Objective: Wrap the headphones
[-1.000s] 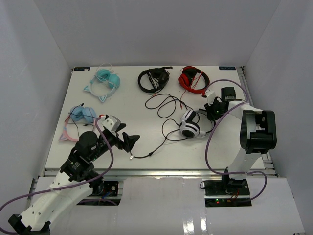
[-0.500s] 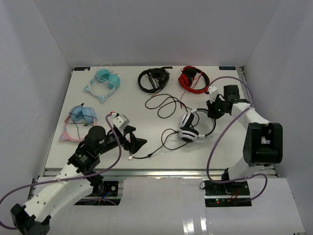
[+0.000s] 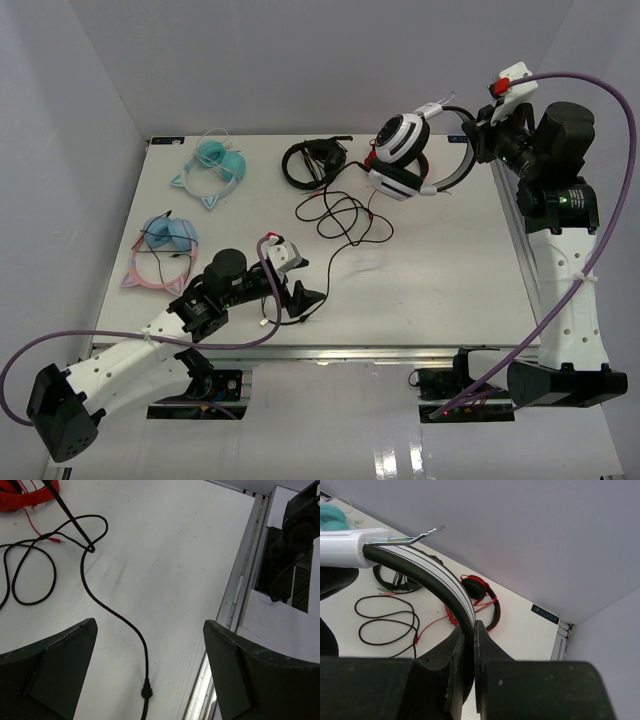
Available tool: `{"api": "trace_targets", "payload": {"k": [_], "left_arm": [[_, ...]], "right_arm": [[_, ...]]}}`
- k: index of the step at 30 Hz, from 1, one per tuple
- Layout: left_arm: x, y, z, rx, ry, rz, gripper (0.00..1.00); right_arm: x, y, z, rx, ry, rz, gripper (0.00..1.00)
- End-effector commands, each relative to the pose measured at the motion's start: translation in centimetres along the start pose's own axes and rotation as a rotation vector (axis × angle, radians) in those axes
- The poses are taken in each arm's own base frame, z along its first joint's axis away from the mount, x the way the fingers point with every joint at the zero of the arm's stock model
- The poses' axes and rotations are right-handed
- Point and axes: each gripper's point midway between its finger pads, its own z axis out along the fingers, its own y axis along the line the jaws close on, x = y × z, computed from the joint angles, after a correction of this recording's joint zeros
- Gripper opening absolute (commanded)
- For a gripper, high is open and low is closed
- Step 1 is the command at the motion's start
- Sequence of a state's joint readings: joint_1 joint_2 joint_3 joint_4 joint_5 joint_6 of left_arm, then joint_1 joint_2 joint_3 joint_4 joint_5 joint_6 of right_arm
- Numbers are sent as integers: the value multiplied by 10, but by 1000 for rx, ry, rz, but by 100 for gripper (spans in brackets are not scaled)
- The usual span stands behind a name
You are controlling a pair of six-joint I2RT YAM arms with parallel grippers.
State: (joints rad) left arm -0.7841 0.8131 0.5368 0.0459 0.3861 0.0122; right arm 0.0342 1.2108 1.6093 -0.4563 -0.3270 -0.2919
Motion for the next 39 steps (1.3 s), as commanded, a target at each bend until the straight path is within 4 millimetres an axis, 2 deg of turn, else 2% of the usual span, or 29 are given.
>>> {"api": "trace_targets", "payload": {"k": [1,6,10,12,15,18,19,23,26,27,28,30,31,35,37,39], "left_arm": [[-45,-7,15,51,-175,124,98],[-39,-5,33,28,-244,129,98],[-31,-2,46,16,-302,127,98],[-38,-4,51,26,-340,141,98],[-49,-1,72,22,-358,175,98],[-57,19,91,-68,-372,192,98],[-66,27,94,-109,-395,200,98],[-78,49,110,-206,-422,202,97],[-93,53,119,-219,-436,203,79],[-99,54,119,-220,-439,200,66],[-105,54,118,-223,-442,205,37],[-126,55,110,-244,-461,212,6],[-138,56,102,-260,-481,226,1],[-209,56,57,-343,-584,310,0],[-268,50,27,-370,-648,366,0],[-299,40,10,-345,-650,396,0]], "right_arm": [[-26,3,-2,-16,-50,101,8],[-52,6,-13,-35,-107,126,8],[-62,9,-20,-55,-133,155,8],[-67,12,-22,-76,-144,175,8],[-69,10,-24,-103,-151,218,8],[-69,14,-24,-147,-150,278,8],[-69,14,-25,-151,-152,287,8],[-77,19,-30,-197,-171,325,8],[-79,20,-33,-205,-177,335,8],[-79,20,-34,-205,-178,337,8],[-78,17,-34,-198,-177,339,8],[-77,14,-36,-187,-176,341,8],[-76,12,-36,-180,-174,343,8],[-70,2,-35,-143,-166,352,8],[-61,-4,-33,-118,-153,361,8],[-51,-10,-30,-96,-138,375,8]]}}
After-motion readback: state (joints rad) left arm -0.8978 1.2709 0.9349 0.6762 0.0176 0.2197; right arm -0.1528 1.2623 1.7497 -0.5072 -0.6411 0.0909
